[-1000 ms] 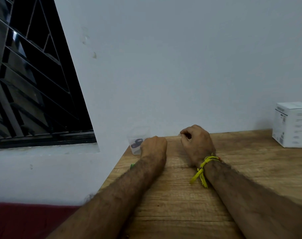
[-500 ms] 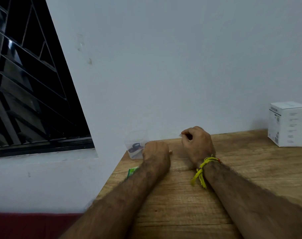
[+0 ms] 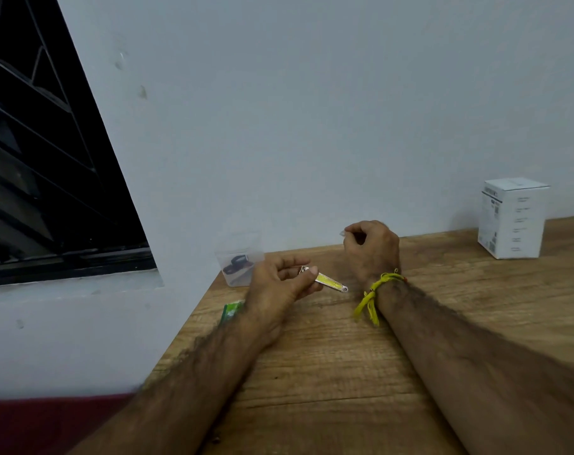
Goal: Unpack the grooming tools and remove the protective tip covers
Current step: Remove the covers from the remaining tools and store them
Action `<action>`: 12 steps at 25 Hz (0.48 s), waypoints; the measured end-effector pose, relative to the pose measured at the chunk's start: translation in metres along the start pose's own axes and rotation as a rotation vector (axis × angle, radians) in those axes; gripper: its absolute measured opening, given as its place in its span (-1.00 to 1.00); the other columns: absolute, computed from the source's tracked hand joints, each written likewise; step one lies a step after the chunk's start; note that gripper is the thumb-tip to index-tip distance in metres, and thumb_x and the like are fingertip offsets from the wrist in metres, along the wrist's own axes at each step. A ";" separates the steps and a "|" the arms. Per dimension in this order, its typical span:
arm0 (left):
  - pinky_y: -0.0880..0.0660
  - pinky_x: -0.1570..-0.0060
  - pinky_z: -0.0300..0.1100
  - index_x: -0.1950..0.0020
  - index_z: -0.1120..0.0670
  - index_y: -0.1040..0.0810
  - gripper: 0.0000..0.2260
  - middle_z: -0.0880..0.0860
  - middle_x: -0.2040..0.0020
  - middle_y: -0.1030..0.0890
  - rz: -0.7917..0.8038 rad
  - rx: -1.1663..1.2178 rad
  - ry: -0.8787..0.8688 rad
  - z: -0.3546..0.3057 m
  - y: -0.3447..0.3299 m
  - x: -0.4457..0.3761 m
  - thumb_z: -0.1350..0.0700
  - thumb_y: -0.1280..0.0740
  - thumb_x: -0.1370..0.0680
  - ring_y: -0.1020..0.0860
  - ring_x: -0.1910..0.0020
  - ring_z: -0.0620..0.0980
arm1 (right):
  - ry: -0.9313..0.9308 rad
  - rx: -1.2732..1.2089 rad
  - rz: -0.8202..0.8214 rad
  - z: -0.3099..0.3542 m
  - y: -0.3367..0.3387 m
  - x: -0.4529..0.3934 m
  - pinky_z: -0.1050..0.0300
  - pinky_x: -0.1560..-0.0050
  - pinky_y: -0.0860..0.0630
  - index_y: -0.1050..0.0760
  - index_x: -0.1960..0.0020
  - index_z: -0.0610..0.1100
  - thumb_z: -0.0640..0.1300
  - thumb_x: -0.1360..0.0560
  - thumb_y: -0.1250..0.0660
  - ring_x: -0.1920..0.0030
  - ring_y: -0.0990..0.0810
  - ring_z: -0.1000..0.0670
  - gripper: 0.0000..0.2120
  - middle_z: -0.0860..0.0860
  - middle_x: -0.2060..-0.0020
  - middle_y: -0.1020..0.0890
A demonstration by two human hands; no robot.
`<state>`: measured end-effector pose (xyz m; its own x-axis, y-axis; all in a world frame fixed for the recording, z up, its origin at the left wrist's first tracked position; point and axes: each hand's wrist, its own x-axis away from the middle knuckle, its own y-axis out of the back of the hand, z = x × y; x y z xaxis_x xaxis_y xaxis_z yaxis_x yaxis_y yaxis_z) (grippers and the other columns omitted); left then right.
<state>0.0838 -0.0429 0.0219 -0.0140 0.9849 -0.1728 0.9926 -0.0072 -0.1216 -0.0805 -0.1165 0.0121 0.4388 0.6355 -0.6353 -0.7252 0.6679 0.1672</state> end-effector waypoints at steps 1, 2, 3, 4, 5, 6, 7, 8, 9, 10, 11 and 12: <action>-0.63 0.17 -0.26 -0.15 0.28 -0.59 -0.72 0.23 0.08 -0.68 0.020 0.011 0.000 0.001 0.002 0.000 0.39 -0.48 -0.46 -0.70 0.15 0.07 | 0.005 0.004 0.001 -0.001 -0.001 0.000 0.21 0.10 -0.50 -0.67 0.15 -0.09 -0.20 -0.44 -0.41 0.20 -0.57 0.06 -0.93 -0.01 0.17 -0.66; -0.63 0.13 -0.25 -0.15 0.26 -0.60 -0.69 0.20 0.09 -0.69 0.039 0.017 -0.005 0.001 0.003 -0.001 0.41 -0.50 -0.43 -0.70 0.12 0.05 | 0.014 0.013 0.006 -0.001 -0.001 -0.001 0.23 0.10 -0.49 -0.68 0.15 -0.09 -0.20 -0.44 -0.41 0.20 -0.57 0.07 -0.93 -0.01 0.17 -0.67; -0.63 0.10 -0.24 -0.14 0.25 -0.62 -0.69 0.17 0.10 -0.70 0.055 0.026 -0.009 0.001 0.004 -0.002 0.41 -0.51 -0.42 -0.69 0.11 0.02 | 0.023 0.021 0.011 -0.001 -0.002 -0.001 0.24 0.11 -0.48 -0.68 0.15 -0.09 -0.20 -0.44 -0.41 0.20 -0.58 0.08 -0.93 -0.01 0.18 -0.67; -0.63 0.09 -0.23 -0.12 0.23 -0.64 -0.71 0.16 0.10 -0.71 0.066 0.042 -0.010 0.002 0.005 -0.003 0.39 -0.51 -0.42 -0.68 0.12 -0.01 | 0.029 0.027 0.016 -0.002 -0.002 -0.001 0.26 0.12 -0.47 -0.67 0.15 -0.09 -0.20 -0.44 -0.41 0.19 -0.59 0.08 -0.93 0.00 0.18 -0.67; -0.64 0.10 -0.21 -0.11 0.22 -0.65 -0.75 0.16 0.08 -0.71 0.074 0.065 -0.005 0.002 0.005 -0.003 0.36 -0.50 -0.45 -0.68 0.13 -0.03 | 0.033 0.031 0.020 -0.001 -0.003 0.000 0.26 0.12 -0.47 -0.67 0.15 -0.09 -0.20 -0.44 -0.41 0.19 -0.59 0.08 -0.93 0.00 0.18 -0.67; -0.65 0.13 -0.19 -0.11 0.21 -0.66 -0.79 0.16 0.06 -0.71 0.082 0.086 0.005 0.002 0.005 -0.003 0.32 -0.49 -0.48 -0.68 0.14 -0.03 | 0.035 0.034 0.022 -0.001 -0.003 0.001 0.27 0.12 -0.47 -0.68 0.15 -0.10 -0.20 -0.45 -0.41 0.18 -0.61 0.07 -0.93 0.00 0.18 -0.67; -0.65 0.17 -0.18 -0.12 0.19 -0.66 -0.82 0.16 0.03 -0.72 0.095 0.104 0.015 0.002 0.004 -0.002 0.29 -0.46 -0.52 -0.69 0.13 -0.02 | 0.039 0.035 0.023 -0.001 -0.002 0.002 0.27 0.12 -0.48 -0.68 0.15 -0.10 -0.20 -0.45 -0.42 0.17 -0.61 0.06 -0.93 0.00 0.17 -0.67; -0.66 0.22 -0.17 -0.14 0.17 -0.64 -0.83 0.16 0.01 -0.73 0.111 0.122 0.021 0.002 0.004 -0.001 0.26 -0.43 -0.56 -0.70 0.12 0.01 | 0.045 0.038 0.025 0.000 -0.002 0.003 0.26 0.12 -0.49 -0.68 0.14 -0.11 -0.20 -0.45 -0.42 0.16 -0.62 0.06 -0.94 0.00 0.17 -0.68; -0.66 0.28 -0.16 -0.16 0.16 -0.60 -0.84 0.16 0.01 -0.74 0.131 0.136 0.022 0.001 0.004 0.000 0.23 -0.39 -0.59 -0.72 0.10 0.05 | 0.051 0.043 0.031 0.001 -0.002 0.004 0.26 0.11 -0.49 -0.68 0.14 -0.11 -0.21 -0.46 -0.42 0.15 -0.62 0.06 -0.93 0.01 0.17 -0.68; -0.65 0.34 -0.17 -0.18 0.17 -0.56 -0.85 0.17 0.02 -0.74 0.148 0.143 0.020 0.001 0.004 0.001 0.22 -0.36 -0.62 -0.73 0.10 0.09 | 0.055 0.049 0.041 0.003 -0.001 0.005 0.24 0.10 -0.50 -0.68 0.13 -0.12 -0.21 -0.46 -0.42 0.14 -0.62 0.05 -0.93 0.01 0.16 -0.68; -0.64 0.37 -0.17 -0.19 0.18 -0.53 -0.85 0.18 0.05 -0.74 0.161 0.143 0.017 0.001 0.004 0.002 0.21 -0.33 -0.63 -0.73 0.10 0.13 | 0.060 0.054 0.053 0.004 -0.001 0.005 0.23 0.09 -0.52 -0.68 0.13 -0.13 -0.21 -0.46 -0.41 0.13 -0.63 0.05 -0.93 0.01 0.16 -0.68; -0.65 0.34 -0.16 -0.19 0.20 -0.51 -0.85 0.18 0.09 -0.73 0.171 0.137 0.019 0.001 0.004 0.002 0.23 -0.33 -0.64 -0.73 0.10 0.15 | 0.069 0.057 0.066 0.006 -0.001 0.006 0.20 0.07 -0.53 -0.68 0.13 -0.13 -0.22 -0.46 -0.41 0.12 -0.63 0.04 -0.93 0.00 0.16 -0.68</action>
<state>0.0876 -0.0409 0.0203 0.1563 0.9704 -0.1843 0.9547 -0.1962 -0.2238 -0.0744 -0.1110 0.0129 0.3523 0.6522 -0.6712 -0.7193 0.6475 0.2516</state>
